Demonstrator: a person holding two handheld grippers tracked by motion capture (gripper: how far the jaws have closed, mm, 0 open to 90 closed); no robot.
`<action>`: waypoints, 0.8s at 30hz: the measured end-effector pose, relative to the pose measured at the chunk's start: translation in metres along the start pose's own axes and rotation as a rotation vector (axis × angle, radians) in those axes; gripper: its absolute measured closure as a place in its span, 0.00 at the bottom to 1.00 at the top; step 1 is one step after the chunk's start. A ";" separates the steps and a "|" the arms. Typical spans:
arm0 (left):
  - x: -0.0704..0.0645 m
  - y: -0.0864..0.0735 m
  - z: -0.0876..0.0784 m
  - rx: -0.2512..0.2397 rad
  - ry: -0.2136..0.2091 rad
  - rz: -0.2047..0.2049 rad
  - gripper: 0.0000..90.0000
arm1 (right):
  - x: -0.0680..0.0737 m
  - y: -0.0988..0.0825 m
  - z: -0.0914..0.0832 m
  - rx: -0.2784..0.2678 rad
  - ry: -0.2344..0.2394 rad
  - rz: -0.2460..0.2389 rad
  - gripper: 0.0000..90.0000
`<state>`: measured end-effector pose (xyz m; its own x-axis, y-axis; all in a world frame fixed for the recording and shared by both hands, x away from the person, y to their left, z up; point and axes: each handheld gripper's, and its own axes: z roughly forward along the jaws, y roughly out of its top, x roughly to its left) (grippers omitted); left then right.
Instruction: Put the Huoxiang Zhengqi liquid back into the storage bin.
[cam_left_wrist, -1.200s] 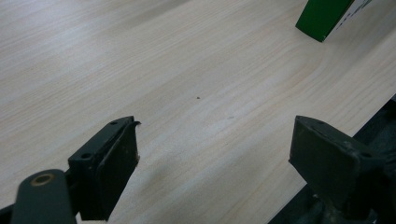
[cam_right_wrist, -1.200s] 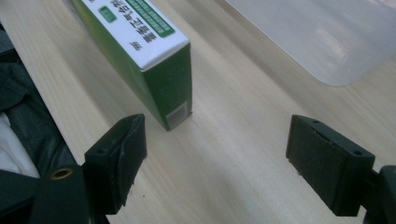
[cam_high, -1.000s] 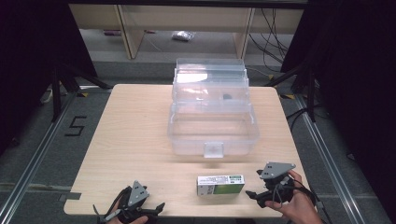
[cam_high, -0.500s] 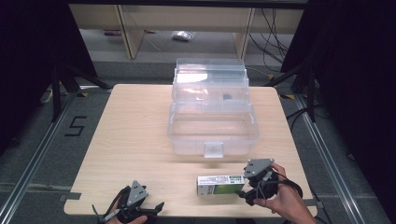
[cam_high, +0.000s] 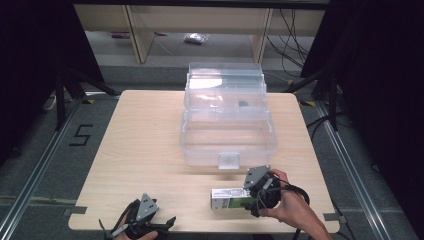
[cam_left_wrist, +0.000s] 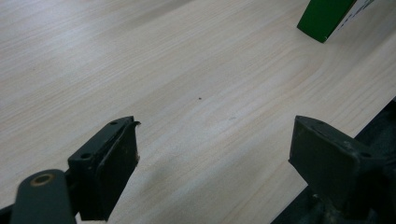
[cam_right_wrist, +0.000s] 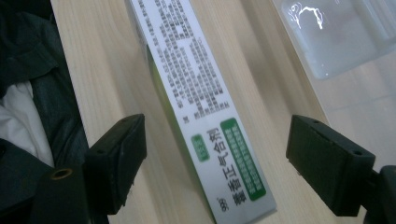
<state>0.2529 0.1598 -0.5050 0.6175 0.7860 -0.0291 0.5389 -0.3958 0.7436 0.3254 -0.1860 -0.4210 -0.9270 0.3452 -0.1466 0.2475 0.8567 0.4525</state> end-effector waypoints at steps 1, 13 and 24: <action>0.000 0.000 0.000 0.000 0.000 0.000 0.16 | 0.000 0.001 0.000 0.005 0.002 -0.002 0.24; 0.000 -0.001 0.001 -0.001 0.020 0.005 0.16 | 0.000 0.023 0.010 0.053 0.030 -0.047 0.25; 0.002 0.000 -0.001 0.019 0.010 0.023 0.16 | -0.002 0.034 0.023 0.108 0.079 -0.079 0.25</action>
<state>0.2533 0.1617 -0.5047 0.6245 0.7810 -0.0055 0.5350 -0.4226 0.7315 0.3420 -0.1490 -0.4254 -0.9631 0.2474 -0.1064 0.1976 0.9177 0.3447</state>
